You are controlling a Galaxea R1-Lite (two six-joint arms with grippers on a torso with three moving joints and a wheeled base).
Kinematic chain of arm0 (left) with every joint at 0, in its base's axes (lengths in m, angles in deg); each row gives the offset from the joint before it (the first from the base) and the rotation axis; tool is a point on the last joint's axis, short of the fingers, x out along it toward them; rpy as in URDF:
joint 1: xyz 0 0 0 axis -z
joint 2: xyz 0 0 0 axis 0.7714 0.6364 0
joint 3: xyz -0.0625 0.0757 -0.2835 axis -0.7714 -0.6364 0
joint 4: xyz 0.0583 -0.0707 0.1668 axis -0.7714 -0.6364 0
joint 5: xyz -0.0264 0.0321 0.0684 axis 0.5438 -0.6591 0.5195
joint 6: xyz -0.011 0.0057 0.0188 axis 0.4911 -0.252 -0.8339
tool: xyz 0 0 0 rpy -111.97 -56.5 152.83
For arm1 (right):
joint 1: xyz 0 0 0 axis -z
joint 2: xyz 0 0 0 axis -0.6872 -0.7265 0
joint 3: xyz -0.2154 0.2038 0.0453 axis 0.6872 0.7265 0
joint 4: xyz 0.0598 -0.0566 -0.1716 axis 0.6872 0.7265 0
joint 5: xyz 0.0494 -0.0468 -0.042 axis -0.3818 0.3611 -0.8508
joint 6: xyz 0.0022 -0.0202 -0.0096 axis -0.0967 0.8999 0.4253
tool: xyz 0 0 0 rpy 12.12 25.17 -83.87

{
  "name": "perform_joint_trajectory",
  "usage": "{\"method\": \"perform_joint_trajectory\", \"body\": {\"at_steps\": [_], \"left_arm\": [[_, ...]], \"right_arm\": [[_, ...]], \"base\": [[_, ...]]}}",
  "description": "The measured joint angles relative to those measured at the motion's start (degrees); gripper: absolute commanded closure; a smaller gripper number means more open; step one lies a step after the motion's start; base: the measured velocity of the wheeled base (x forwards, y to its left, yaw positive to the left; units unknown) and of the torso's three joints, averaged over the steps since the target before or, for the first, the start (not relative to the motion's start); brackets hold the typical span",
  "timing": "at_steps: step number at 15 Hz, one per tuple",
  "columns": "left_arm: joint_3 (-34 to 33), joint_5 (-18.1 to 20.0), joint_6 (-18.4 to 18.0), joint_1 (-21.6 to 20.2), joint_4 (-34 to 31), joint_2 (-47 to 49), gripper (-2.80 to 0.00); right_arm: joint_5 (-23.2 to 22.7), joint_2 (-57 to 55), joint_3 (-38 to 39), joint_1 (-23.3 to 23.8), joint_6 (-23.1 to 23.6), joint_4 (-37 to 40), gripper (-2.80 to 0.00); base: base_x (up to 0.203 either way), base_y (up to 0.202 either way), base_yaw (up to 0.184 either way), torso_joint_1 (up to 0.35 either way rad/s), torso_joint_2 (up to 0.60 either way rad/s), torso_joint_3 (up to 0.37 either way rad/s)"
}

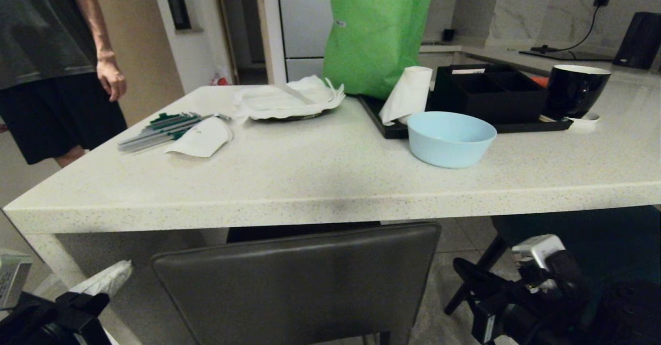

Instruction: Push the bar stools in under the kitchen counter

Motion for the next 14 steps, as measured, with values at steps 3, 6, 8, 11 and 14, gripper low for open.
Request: {"method": "perform_joint_trajectory", "body": {"at_steps": [3, 6, 8, 11, 14], "left_arm": [[5.2, -0.2, 0.7, -1.5, -15.6, -14.6, 0.00], [14.0, -0.3, 2.8, -5.9, -33.5, -26.0, 0.00], [17.0, -0.4, 3.0, -8.9, -37.9, -31.1, 0.00], [18.7, -0.5, 3.2, -13.7, -40.1, -36.6, 0.00], [19.5, 0.0, 1.1, -15.6, -44.5, -41.9, 0.00]], "right_arm": [[0.7, 10.7, 1.5, 3.6, 1.6, 5.6, 0.00], [1.0, 21.3, 1.7, 14.6, 9.5, 8.4, 0.00], [1.0, 28.9, 1.0, 21.6, 14.8, 10.5, 0.00], [0.9, 42.5, -1.9, 29.9, 16.8, 20.5, 0.00], [0.0, 57.6, -6.7, 37.9, 17.1, 36.5, 0.00]], "base": [[0.000, 0.000, 0.000, 0.000, 0.00, 0.000], [0.000, 0.000, 0.000, 0.000, 0.00, 0.000], [0.000, 0.000, 0.000, 0.000, 0.00, 0.000], [0.000, 0.000, 0.000, 0.000, 0.00, 0.000], [0.000, 0.000, 0.000, 0.000, 0.00, 0.000]]}}
